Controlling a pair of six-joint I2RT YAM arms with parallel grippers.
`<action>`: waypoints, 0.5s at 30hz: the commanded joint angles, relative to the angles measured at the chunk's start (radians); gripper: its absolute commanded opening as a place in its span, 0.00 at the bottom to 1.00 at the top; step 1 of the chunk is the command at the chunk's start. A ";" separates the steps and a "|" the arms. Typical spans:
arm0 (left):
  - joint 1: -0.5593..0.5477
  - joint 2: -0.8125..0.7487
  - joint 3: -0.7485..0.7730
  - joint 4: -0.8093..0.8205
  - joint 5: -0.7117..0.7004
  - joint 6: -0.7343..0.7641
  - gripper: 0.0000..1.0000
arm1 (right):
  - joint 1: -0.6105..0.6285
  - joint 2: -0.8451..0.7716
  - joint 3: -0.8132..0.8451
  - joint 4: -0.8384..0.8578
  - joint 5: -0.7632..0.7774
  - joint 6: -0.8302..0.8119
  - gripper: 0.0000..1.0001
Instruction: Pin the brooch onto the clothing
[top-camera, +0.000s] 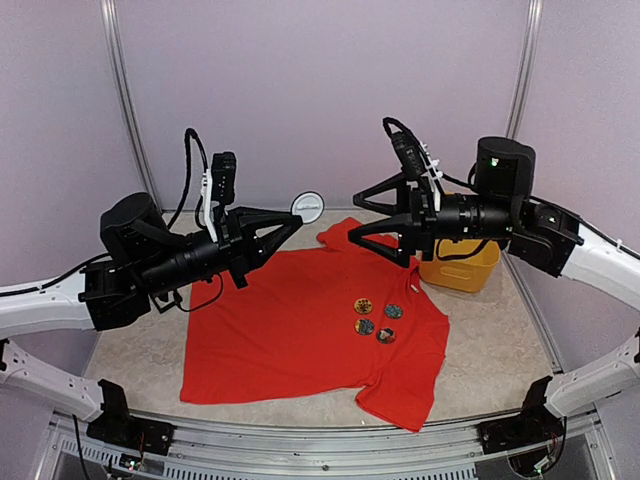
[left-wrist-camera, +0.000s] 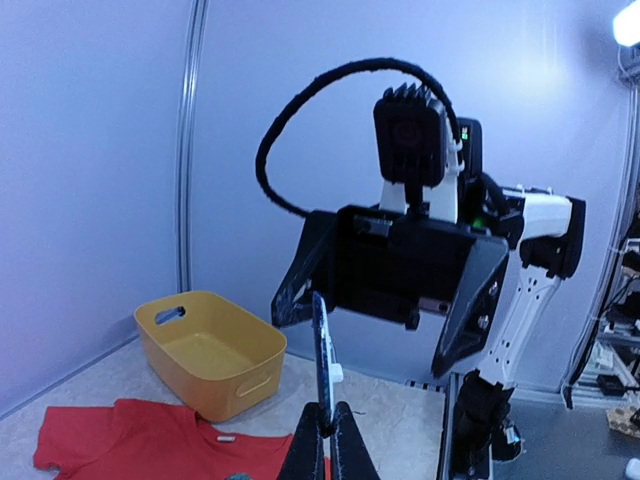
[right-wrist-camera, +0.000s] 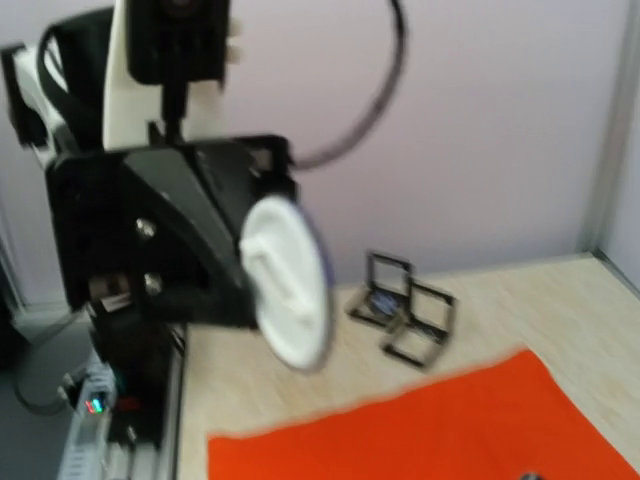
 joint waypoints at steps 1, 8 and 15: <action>-0.004 -0.066 0.035 -0.381 0.009 0.129 0.00 | -0.028 -0.077 0.053 -0.295 0.013 -0.147 0.80; -0.012 -0.004 0.184 -0.727 0.109 0.231 0.00 | -0.028 0.008 0.143 -0.412 -0.051 -0.253 0.63; -0.029 0.043 0.232 -0.764 0.107 0.259 0.00 | 0.010 0.112 0.187 -0.384 -0.099 -0.247 0.39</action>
